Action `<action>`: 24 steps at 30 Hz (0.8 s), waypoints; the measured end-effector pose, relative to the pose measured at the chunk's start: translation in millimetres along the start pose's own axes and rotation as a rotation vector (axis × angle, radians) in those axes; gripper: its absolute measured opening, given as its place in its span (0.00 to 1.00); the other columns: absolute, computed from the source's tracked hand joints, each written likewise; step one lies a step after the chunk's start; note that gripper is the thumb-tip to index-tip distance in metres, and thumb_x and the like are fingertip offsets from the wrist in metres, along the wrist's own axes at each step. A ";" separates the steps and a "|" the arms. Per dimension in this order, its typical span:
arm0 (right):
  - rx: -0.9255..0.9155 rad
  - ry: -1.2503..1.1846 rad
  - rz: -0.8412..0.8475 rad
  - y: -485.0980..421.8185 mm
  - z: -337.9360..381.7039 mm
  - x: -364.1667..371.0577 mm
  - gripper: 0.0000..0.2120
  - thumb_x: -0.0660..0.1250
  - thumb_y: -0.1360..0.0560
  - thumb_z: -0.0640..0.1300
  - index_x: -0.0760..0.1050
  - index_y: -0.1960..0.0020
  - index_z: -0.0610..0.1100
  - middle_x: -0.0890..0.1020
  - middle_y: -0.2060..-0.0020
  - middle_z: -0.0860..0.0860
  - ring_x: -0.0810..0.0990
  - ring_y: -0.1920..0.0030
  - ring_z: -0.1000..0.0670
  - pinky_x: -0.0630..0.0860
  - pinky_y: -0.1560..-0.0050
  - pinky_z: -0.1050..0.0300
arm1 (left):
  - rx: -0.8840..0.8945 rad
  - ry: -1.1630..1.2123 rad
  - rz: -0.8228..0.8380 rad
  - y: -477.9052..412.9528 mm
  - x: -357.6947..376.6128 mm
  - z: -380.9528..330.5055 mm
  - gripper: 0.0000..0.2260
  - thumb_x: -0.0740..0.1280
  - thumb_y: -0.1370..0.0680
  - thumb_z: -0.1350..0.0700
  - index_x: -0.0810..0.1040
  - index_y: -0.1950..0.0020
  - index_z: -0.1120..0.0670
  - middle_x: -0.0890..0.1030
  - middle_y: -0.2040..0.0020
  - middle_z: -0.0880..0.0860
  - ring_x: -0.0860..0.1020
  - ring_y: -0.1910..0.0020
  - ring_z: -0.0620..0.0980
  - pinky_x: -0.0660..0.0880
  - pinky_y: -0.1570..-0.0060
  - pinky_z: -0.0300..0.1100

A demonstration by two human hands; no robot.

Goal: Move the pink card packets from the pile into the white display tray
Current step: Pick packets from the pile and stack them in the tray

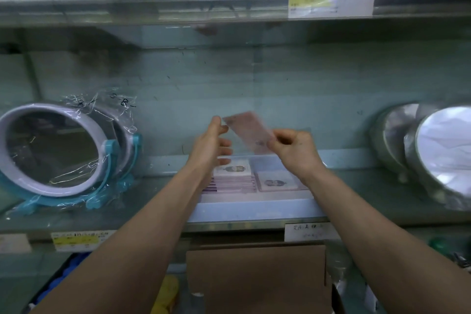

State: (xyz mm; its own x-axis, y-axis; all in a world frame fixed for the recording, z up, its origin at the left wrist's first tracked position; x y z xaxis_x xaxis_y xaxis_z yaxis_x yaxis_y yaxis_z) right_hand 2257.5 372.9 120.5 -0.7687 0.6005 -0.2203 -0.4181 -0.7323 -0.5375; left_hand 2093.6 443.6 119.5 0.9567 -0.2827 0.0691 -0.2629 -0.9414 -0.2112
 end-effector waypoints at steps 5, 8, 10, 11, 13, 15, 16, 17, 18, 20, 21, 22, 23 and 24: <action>-0.083 0.108 -0.009 2.3 1.3 4.7 0.14 0.64 0.28 0.26 0.82 0.49 0.37 0.77 0.52 0.47 0.76 0.54 0.53 0.68 0.55 0.76 | -0.085 0.040 0.101 10.6 9.5 2.6 0.11 0.60 0.19 0.53 0.76 0.45 0.58 0.80 0.60 0.58 0.77 0.69 0.52 0.77 0.75 0.40; 0.029 0.024 -0.044 1.5 -1.9 -1.9 0.20 0.58 0.28 0.22 0.79 0.44 0.37 0.78 0.50 0.45 0.75 0.59 0.54 0.73 0.58 0.73 | -0.056 0.071 0.081 10.6 7.5 3.3 0.12 0.59 0.21 0.68 0.75 0.44 0.55 0.80 0.57 0.57 0.77 0.66 0.52 0.78 0.77 0.40; 0.161 -0.126 -0.066 1.4 -6.4 -4.6 0.18 0.58 0.26 0.24 0.77 0.42 0.37 0.79 0.47 0.43 0.77 0.53 0.49 0.79 0.54 0.59 | -0.042 0.082 0.066 9.5 5.7 4.5 0.14 0.59 0.22 0.70 0.74 0.41 0.55 0.79 0.58 0.54 0.77 0.67 0.51 0.77 0.77 0.40; 0.203 -0.188 -0.059 2.9 -5.9 -4.4 0.17 0.56 0.25 0.24 0.76 0.42 0.35 0.79 0.48 0.42 0.76 0.52 0.47 0.79 0.55 0.56 | -0.042 0.069 0.069 8.8 5.4 5.4 0.15 0.59 0.22 0.70 0.73 0.39 0.55 0.79 0.58 0.54 0.78 0.67 0.51 0.78 0.77 0.41; 0.238 -0.207 -0.038 4.4 -4.8 -3.1 0.17 0.54 0.24 0.24 0.75 0.41 0.33 0.77 0.50 0.43 0.75 0.52 0.46 0.79 0.55 0.55 | -0.044 0.057 0.079 9.4 5.9 5.1 0.16 0.59 0.22 0.70 0.73 0.38 0.55 0.79 0.57 0.54 0.78 0.66 0.50 0.79 0.76 0.42; 0.239 -0.169 -0.026 4.1 -6.4 -2.2 0.19 0.53 0.25 0.24 0.76 0.41 0.34 0.77 0.51 0.45 0.75 0.52 0.47 0.77 0.50 0.55 | -0.043 0.059 0.074 7.9 4.4 6.0 0.17 0.58 0.22 0.71 0.73 0.38 0.55 0.80 0.53 0.56 0.79 0.64 0.51 0.80 0.74 0.43; 0.244 -0.151 -0.029 3.3 -9.3 -2.1 0.20 0.53 0.26 0.23 0.77 0.42 0.35 0.78 0.50 0.45 0.75 0.51 0.47 0.77 0.47 0.54 | -0.038 0.055 0.073 6.4 3.6 7.1 0.18 0.58 0.22 0.72 0.74 0.38 0.55 0.80 0.51 0.57 0.79 0.63 0.51 0.80 0.73 0.43; 0.245 -0.137 -0.030 2.2 -11.9 -2.2 0.20 0.53 0.26 0.23 0.78 0.43 0.37 0.78 0.50 0.45 0.76 0.50 0.48 0.77 0.45 0.52 | -0.027 0.037 0.066 5.0 2.5 7.6 0.18 0.58 0.23 0.72 0.74 0.38 0.55 0.80 0.49 0.57 0.79 0.62 0.51 0.80 0.70 0.44; 0.239 -0.119 -0.032 1.2 -13.6 -2.4 0.21 0.54 0.26 0.24 0.78 0.45 0.40 0.79 0.50 0.46 0.76 0.49 0.48 0.77 0.43 0.52 | -0.013 0.012 0.054 4.2 1.5 7.7 0.18 0.58 0.23 0.72 0.75 0.38 0.56 0.80 0.49 0.58 0.80 0.62 0.51 0.81 0.67 0.45; 0.151 0.020 -0.031 0.5 -11.5 -3.2 0.20 0.56 0.27 0.25 0.78 0.46 0.42 0.78 0.46 0.45 0.76 0.44 0.47 0.72 0.40 0.55 | 0.013 -0.021 0.022 2.4 0.3 7.4 0.16 0.60 0.23 0.71 0.76 0.40 0.59 0.81 0.51 0.58 0.80 0.61 0.54 0.81 0.60 0.51; 0.060 0.167 -0.019 1.5 -6.6 -3.9 0.20 0.58 0.27 0.27 0.77 0.42 0.42 0.76 0.40 0.45 0.74 0.39 0.47 0.69 0.38 0.59 | 0.019 -0.022 0.013 2.8 0.3 6.9 0.13 0.61 0.23 0.71 0.76 0.42 0.61 0.81 0.52 0.59 0.80 0.60 0.56 0.81 0.59 0.54; -0.051 0.324 0.009 3.6 -0.7 -3.8 0.23 0.60 0.28 0.28 0.75 0.37 0.44 0.70 0.34 0.45 0.69 0.33 0.47 0.64 0.35 0.61 | 0.017 -0.013 0.011 4.8 1.1 6.0 0.11 0.61 0.23 0.71 0.76 0.44 0.62 0.80 0.53 0.60 0.80 0.60 0.58 0.81 0.61 0.55; -0.160 0.455 0.058 6.6 6.2 -2.4 0.26 0.63 0.28 0.31 0.71 0.32 0.46 0.64 0.29 0.46 0.62 0.28 0.48 0.60 0.32 0.60 | 0.013 -0.004 0.008 6.3 2.0 5.0 0.09 0.62 0.23 0.71 0.75 0.46 0.62 0.80 0.53 0.61 0.80 0.59 0.60 0.80 0.64 0.56; -0.252 0.568 0.120 10.9 12.5 0.5 0.29 0.65 0.28 0.35 0.68 0.29 0.48 0.59 0.26 0.48 0.56 0.26 0.49 0.56 0.29 0.57 | 0.014 0.004 0.010 6.9 3.0 4.1 0.08 0.62 0.23 0.71 0.75 0.47 0.61 0.80 0.54 0.62 0.79 0.59 0.61 0.80 0.66 0.56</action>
State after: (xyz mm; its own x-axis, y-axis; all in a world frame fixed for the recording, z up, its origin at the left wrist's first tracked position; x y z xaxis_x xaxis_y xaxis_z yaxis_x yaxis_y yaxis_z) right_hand 2246.5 361.2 124.7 -0.3977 0.6462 -0.6513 -0.1650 -0.7487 -0.6420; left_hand 2095.2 436.9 114.2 0.9537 -0.2923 0.0708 -0.2702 -0.9360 -0.2254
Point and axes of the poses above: each hand's wrist, its own y-axis away from the middle knuckle, its own x-axis out of the palm, z = x × y, the point moved 5 cm from there along -y, towards the middle knuckle
